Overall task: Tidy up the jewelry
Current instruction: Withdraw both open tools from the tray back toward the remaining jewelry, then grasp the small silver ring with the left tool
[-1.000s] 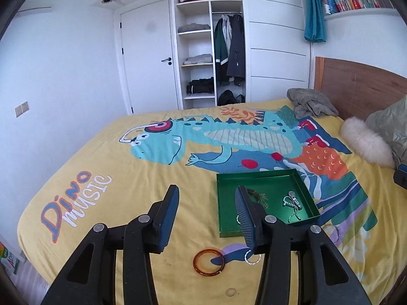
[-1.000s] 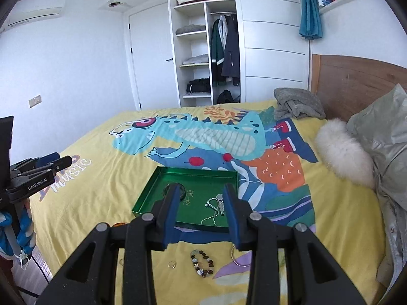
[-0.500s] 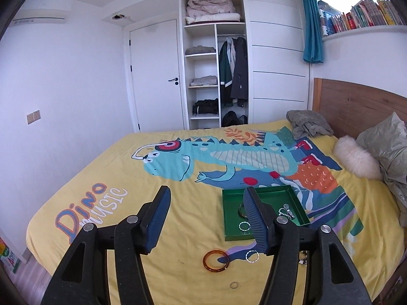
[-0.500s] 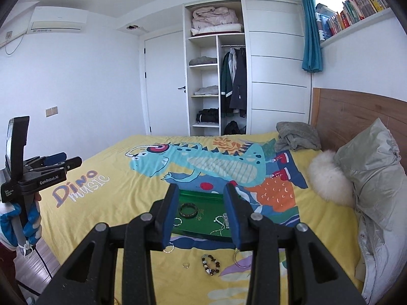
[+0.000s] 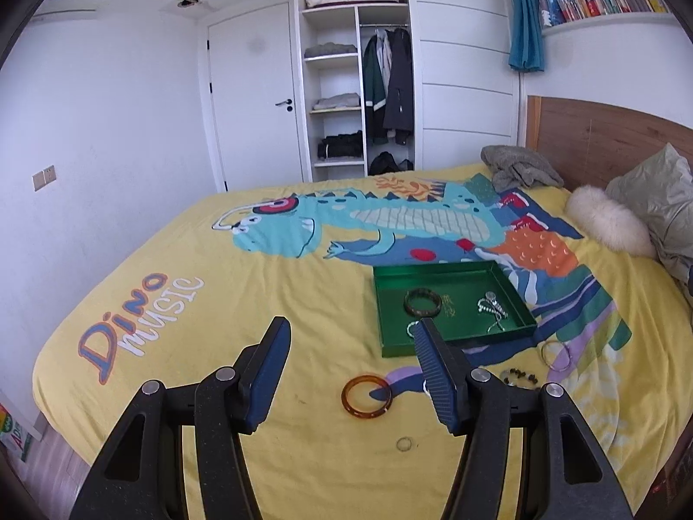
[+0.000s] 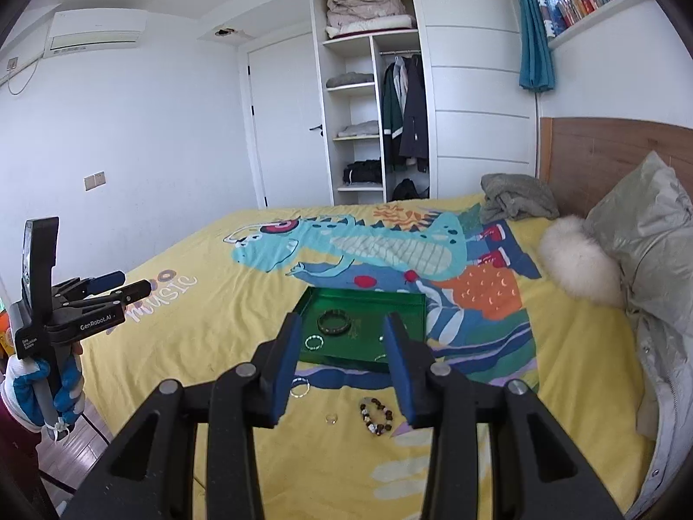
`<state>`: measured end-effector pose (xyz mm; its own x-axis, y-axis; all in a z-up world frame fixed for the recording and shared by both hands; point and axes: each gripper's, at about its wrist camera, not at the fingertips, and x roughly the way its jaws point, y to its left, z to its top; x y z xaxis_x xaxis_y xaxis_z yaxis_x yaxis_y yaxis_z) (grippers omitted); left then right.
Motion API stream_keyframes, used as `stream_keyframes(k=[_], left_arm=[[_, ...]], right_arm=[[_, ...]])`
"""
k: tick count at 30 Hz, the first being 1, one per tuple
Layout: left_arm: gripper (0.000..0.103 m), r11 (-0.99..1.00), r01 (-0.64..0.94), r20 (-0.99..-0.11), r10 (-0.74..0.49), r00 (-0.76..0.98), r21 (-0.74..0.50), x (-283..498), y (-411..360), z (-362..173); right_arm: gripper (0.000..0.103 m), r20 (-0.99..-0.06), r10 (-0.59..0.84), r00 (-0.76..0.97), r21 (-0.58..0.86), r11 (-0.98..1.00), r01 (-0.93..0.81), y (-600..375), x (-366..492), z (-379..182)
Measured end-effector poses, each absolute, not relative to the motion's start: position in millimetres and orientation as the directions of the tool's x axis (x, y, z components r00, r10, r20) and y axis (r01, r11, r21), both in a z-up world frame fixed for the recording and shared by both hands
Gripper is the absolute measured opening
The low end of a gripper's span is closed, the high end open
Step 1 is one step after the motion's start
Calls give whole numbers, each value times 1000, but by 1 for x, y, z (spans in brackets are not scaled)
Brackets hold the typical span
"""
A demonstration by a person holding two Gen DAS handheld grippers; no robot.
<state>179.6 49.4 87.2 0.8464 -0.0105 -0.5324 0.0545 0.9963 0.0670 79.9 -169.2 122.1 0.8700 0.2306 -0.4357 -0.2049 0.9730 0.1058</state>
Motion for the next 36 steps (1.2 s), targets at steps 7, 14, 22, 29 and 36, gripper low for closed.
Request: stream_keyframes(k=[7, 14, 22, 29, 36], left_arm=[[59, 992, 126, -659, -87, 747, 12, 193, 54, -15], [59, 979, 201, -730, -148, 667, -15, 201, 46, -91], [52, 965, 263, -770, -163, 617, 6, 221, 31, -136], [43, 957, 290, -791, -183, 584, -7, 239, 26, -154], [31, 948, 319, -796, -188, 575, 7, 246, 20, -161]], right_arm=[[37, -561, 273, 782, 140, 962, -235, -154, 113, 39], [37, -647, 343, 681, 175, 936, -306, -124, 147, -44], [37, -724, 359, 590, 191, 925, -328, -104, 180, -115], [37, -757, 351, 552, 207, 929, -307, -107, 209, -144], [36, -768, 350, 536, 204, 928, -313, -101, 231, -153]])
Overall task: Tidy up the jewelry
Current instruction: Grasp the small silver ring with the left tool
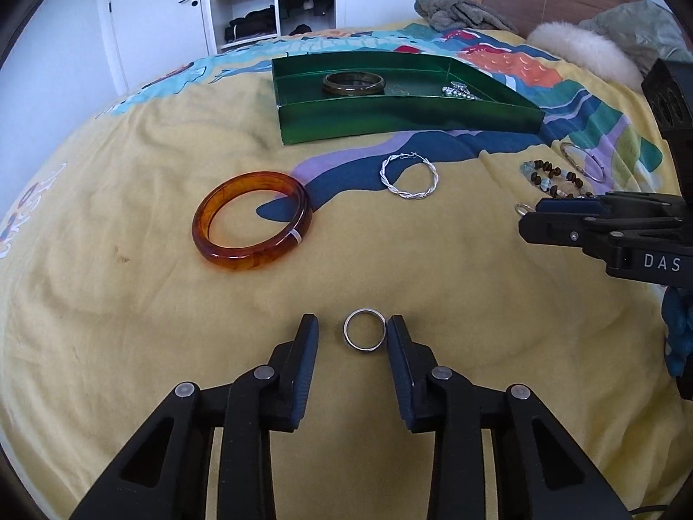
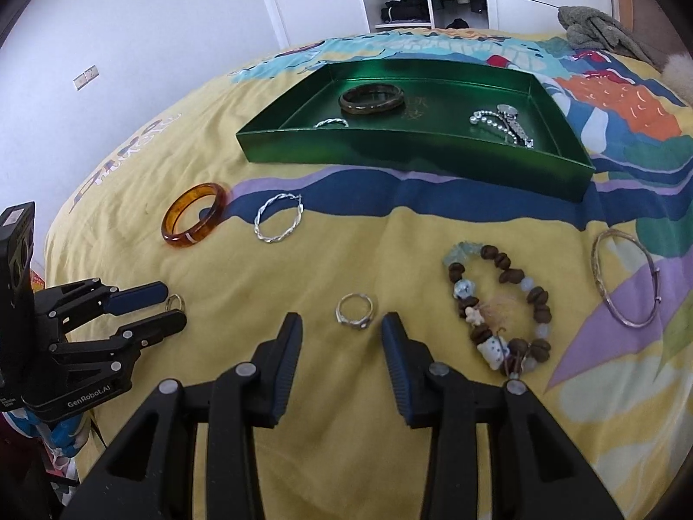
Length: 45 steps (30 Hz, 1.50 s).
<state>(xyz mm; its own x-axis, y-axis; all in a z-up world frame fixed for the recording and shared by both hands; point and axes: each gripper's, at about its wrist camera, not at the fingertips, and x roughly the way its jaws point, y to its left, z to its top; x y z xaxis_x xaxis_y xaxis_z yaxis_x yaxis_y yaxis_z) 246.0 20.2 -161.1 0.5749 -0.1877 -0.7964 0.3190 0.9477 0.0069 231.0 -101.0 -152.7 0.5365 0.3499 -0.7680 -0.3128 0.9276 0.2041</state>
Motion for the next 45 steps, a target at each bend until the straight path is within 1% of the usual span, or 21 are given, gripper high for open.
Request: stream_keyframes(k=[2, 4, 6, 9, 26, 45], left_arm=[[28, 946, 323, -797, -190, 573, 6, 247, 19, -162], [23, 945, 328, -797, -197, 571, 2, 248, 18, -163], [20, 943, 332, -797, -199, 570, 2, 248, 17, -164], [20, 943, 332, -796, -194, 573, 9, 246, 16, -164], [20, 964, 267, -791, -171, 588, -10, 234, 19, -146], [20, 967, 253, -694, -168, 700, 22, 178, 5, -72]], right_arm=[[34, -774, 340, 534, 192, 930, -314, -97, 236, -154], [30, -781, 327, 531, 179, 933, -311, -94, 240, -157], [24, -791, 315, 525, 170, 937, -305, -93, 243, -160], [18, -794, 311, 523, 178, 941, -288, -96, 245, -164], [18, -770, 328, 547, 188, 936, -297, -97, 209, -148], [18, -679, 327, 657, 166, 941, -296, -109, 136, -81]])
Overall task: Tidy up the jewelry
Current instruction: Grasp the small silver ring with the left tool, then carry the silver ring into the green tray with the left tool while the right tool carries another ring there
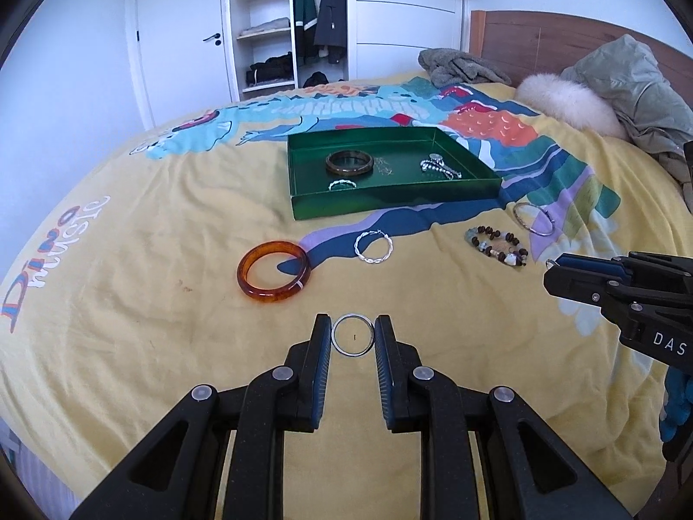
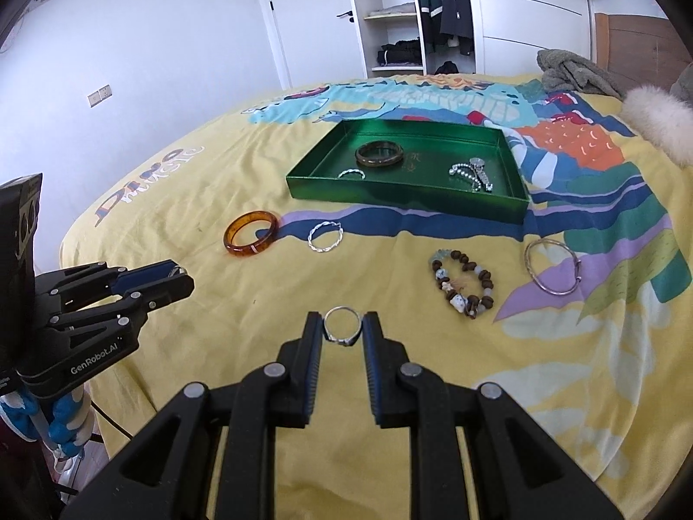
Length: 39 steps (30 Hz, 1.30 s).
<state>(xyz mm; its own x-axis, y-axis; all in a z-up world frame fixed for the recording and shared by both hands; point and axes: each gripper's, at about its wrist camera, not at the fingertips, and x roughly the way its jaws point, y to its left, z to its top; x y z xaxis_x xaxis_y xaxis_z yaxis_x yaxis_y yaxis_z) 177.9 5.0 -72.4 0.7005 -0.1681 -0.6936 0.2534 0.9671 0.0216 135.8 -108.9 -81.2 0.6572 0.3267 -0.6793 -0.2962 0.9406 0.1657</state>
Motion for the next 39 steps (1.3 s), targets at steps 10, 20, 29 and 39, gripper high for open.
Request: stream_keyframes(k=[10, 20, 29, 39], left_arm=[[20, 967, 253, -617, -191, 764, 14, 167, -3, -17], [20, 965, 261, -545, -227, 807, -15, 178, -10, 39], [20, 966, 249, -519, -248, 818, -68, 208, -7, 68], [20, 970, 235, -511, -235, 827, -66, 265, -12, 89]], right_arm=[[18, -604, 323, 728, 155, 944, -290, -124, 116, -32], [18, -539, 284, 793, 120, 958, -262, -138, 118, 25], [17, -487, 257, 835, 103, 966, -237, -147, 143, 72], [17, -439, 237, 867, 78, 971, -226, -150, 196, 119]])
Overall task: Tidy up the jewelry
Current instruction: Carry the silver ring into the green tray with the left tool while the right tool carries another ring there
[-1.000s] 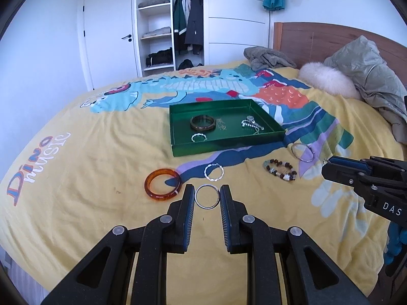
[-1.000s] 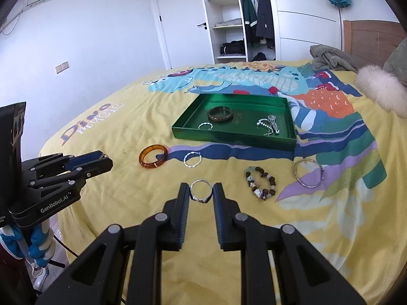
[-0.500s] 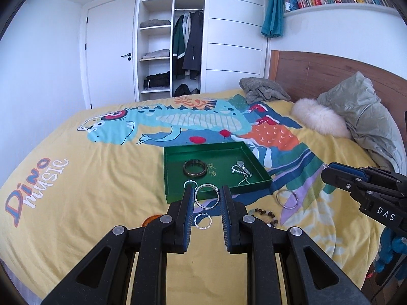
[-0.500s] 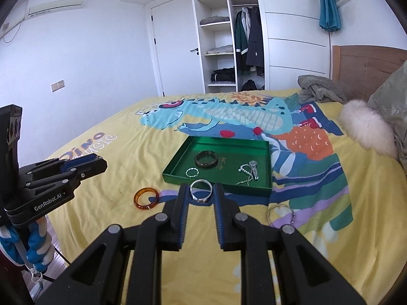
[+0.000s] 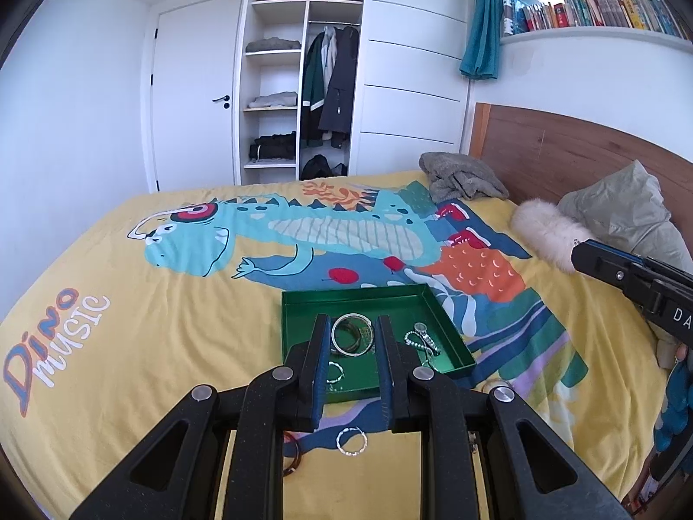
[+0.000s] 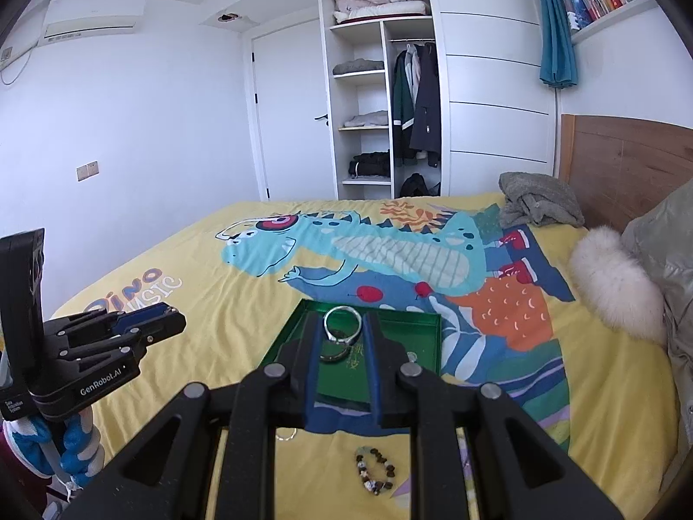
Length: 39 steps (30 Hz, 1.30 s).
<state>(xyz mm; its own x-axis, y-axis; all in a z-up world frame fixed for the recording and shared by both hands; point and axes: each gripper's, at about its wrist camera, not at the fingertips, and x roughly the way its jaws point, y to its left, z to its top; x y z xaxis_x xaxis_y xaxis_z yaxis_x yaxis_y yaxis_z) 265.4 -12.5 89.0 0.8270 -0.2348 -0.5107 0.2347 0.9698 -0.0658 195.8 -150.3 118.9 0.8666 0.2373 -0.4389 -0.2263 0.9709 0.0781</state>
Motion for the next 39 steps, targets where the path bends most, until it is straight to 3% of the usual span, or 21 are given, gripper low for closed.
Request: stream_keyframes(k=[7, 24, 39], left_arm=[[20, 969, 238, -555, -235, 798, -68, 324, -27, 68], [20, 956, 287, -776, -225, 590, -59, 435, -91, -103], [20, 963, 270, -808, -182, 560, -29, 449, -104, -134]], right_arm=[[17, -458, 223, 860, 81, 974, -210, -153, 259, 109], [18, -717, 201, 667, 160, 979, -122, -185, 393, -88], [18, -791, 179, 585, 137, 984, -116, -185, 392, -142]])
